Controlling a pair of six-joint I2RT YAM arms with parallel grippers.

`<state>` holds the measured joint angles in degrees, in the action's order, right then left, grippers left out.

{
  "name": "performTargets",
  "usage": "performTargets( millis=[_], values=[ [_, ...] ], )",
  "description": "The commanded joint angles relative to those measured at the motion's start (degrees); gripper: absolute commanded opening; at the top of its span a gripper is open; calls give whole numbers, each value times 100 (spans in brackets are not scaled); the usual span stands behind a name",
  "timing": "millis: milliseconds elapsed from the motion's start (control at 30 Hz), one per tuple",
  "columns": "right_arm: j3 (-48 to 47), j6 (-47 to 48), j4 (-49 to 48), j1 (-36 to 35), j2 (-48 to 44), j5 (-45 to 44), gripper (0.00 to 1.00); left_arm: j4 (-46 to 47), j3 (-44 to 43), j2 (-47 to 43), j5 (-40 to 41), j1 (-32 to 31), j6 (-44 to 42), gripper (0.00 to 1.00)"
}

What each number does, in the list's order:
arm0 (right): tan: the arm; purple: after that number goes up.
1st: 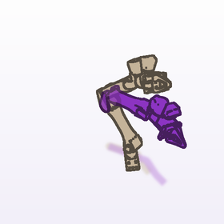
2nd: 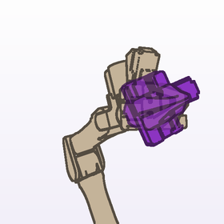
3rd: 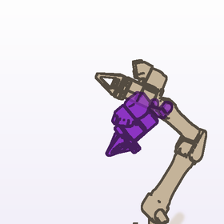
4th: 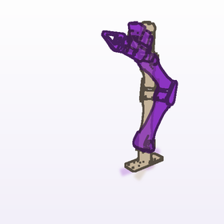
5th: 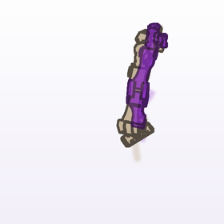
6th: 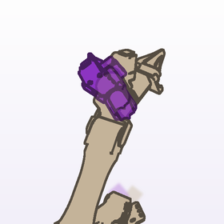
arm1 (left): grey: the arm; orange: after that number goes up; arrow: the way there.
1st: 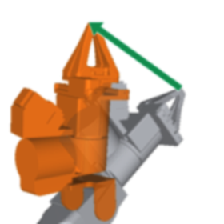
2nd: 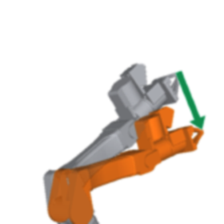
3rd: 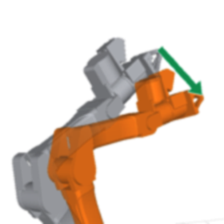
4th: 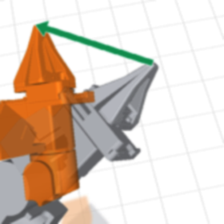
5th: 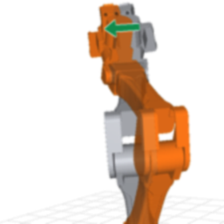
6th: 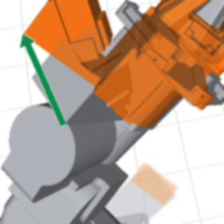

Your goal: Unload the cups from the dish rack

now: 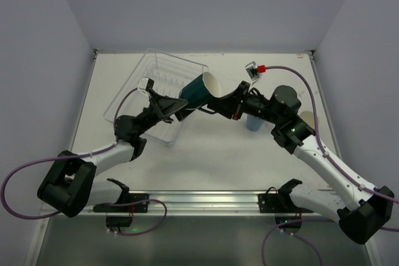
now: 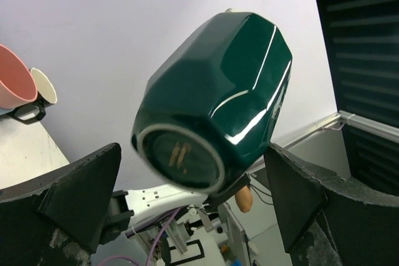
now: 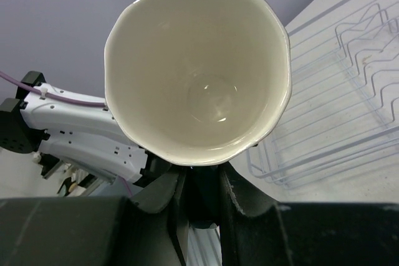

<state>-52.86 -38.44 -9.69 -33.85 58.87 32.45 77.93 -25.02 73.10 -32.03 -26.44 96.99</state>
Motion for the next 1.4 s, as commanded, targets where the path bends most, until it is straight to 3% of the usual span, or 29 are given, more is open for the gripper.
performTargets(
  millis=[0, 267, 533, 700, 833, 1033, 1167, 1367],
  values=[
    [-93, -147, -876, 124, -420, 33, 0, 2859, -232, -112, -462, 86, -84, 100],
    [30, -156, -692, 413, -859, -63, 0, 2974, -574, -226, -865, 86, -40, 100],
    [-374, 546, 933, 712, -1404, -1292, 0, 2868, -443, -165, -1103, 156, -189, 100],
    [-734, 925, 2382, 721, -1703, -3197, 0, 2658, -320, 55, -1253, 165, -426, 100],
    [-1024, 1084, 3262, 730, -1765, -4911, 0, 1878, -293, 55, -1332, 165, -970, 100],
    [-1463, 699, 4457, 783, -1485, -7212, 0, 1103, -425, -6, -1385, 165, -1419, 100],
    [-1902, -118, 5545, 871, -941, -8182, 0, 882, -452, -6, -1367, 156, -1464, 100],
    [-2237, -1305, 6320, 1134, -412, -8754, 0, 829, -241, -33, -1166, 156, -1314, 100]
  ],
)
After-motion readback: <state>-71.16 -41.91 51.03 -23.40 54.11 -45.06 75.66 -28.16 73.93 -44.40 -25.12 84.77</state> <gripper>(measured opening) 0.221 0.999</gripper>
